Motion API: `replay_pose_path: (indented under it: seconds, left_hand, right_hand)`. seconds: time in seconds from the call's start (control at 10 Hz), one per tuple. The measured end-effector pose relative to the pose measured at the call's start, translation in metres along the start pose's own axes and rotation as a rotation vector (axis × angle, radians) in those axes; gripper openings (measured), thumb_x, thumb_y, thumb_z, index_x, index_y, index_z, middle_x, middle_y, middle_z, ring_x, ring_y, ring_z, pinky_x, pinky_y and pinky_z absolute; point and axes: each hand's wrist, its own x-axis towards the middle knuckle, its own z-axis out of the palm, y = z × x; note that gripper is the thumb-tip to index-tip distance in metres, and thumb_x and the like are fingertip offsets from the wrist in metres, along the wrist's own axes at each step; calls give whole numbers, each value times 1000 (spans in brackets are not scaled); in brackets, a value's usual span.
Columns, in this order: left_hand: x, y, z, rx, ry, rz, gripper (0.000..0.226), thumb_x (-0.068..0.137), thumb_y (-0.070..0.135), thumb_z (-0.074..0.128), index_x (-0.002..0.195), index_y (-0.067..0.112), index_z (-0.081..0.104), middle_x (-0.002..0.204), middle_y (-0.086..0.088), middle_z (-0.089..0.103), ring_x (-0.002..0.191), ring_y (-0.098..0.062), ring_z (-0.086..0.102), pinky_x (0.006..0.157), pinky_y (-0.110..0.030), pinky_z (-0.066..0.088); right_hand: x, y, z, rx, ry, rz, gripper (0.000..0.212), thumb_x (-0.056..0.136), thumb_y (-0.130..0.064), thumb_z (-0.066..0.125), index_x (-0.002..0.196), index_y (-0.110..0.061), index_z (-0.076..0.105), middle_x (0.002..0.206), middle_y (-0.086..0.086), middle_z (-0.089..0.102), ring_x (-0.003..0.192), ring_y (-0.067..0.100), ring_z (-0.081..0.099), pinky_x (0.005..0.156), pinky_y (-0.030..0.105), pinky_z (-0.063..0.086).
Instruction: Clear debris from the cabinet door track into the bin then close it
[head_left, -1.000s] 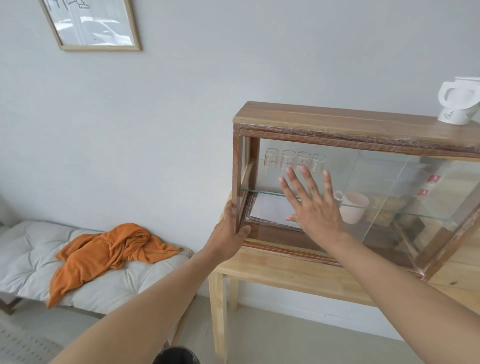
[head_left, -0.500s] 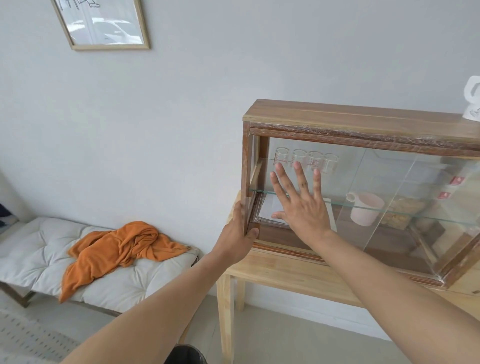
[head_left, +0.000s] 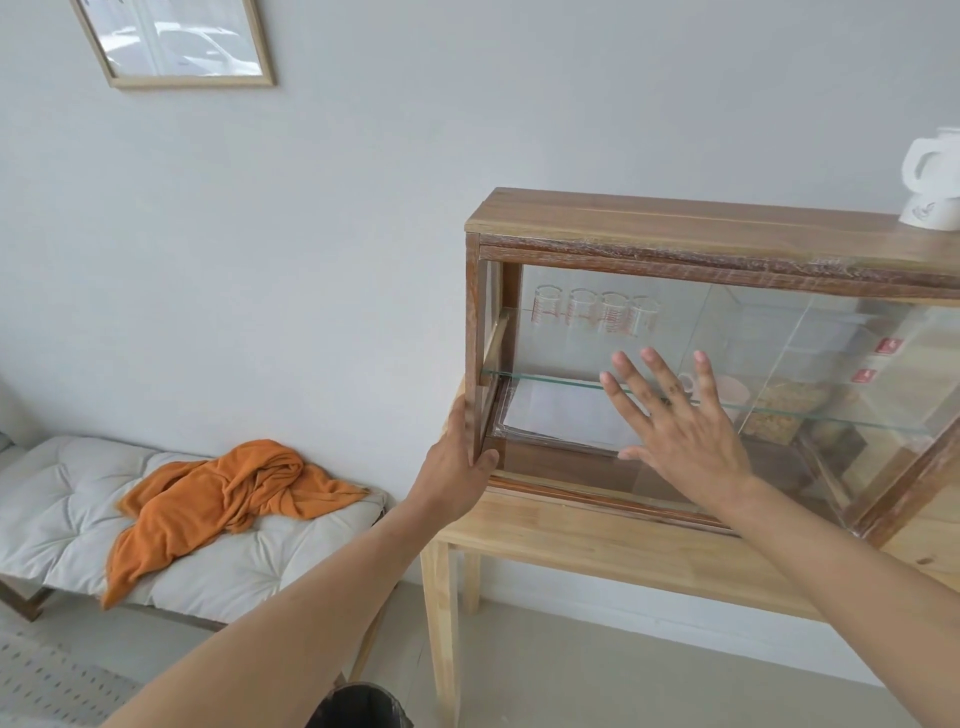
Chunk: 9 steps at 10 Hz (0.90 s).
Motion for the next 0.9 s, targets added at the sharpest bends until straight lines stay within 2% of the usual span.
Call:
replay_pose_path:
  seconds: [0.3,0.4,0.5,0.6,0.7,0.8,0.9]
  left_hand:
    - [-1,1,-2,21,1,17,84,104,23,57,163,28,-2,162,-4,43,143,-33,47,104,-32,37]
    - [-2,4,-5,38,-21,5,86,103,22,58,163,27,-3,164,-4,39,145,-33,44,110,-36,37]
    - [-1,6,-11,95,-67,-7,85,103,23,55,163,23,-6,165,-10,36,144,-37,44,113,-42,38]
    - [-6,20,-15,240,6,5,82,101,21,53,163,20,-1,171,-15,17,150,-40,31,118,-52,34]
    - [-15,53,-26,433,152,42,81,99,22,51,162,18,1,172,-17,9,156,-38,17,120,-54,30]
    - [-22,85,-41,529,154,151,80,102,32,50,163,21,1,173,-17,6,159,-34,12,122,-53,26]
    - [-28,108,-57,630,-38,204,81,103,49,45,164,23,-2,174,-11,-1,160,-33,5,125,-59,16]
  right_hand:
    - [30,-28,-2,5,13,-7,136,77,-70,81,176,-18,3,185,8,-9,169,35,-2,130,72,-12]
    - [34,-34,-4,33,-1,11,135,78,-69,81,176,-18,3,184,8,-14,169,34,-7,130,71,-13]
    - [35,-35,-19,48,-62,17,128,84,-67,77,176,-17,3,184,9,-11,169,37,-6,130,72,-12]
    - [33,-33,-39,113,-111,16,112,93,-61,72,175,-14,12,184,10,-3,170,38,-1,131,74,-3]
    - [24,-29,-70,263,-169,78,91,101,-47,69,173,-12,26,184,8,8,171,32,6,133,68,15]
    - [8,-21,-99,530,-255,277,72,110,-40,55,172,-15,28,184,4,16,171,23,10,136,54,22]
    - [-6,4,-133,772,-331,629,66,108,-38,57,167,-14,41,177,5,37,165,25,32,129,46,33]
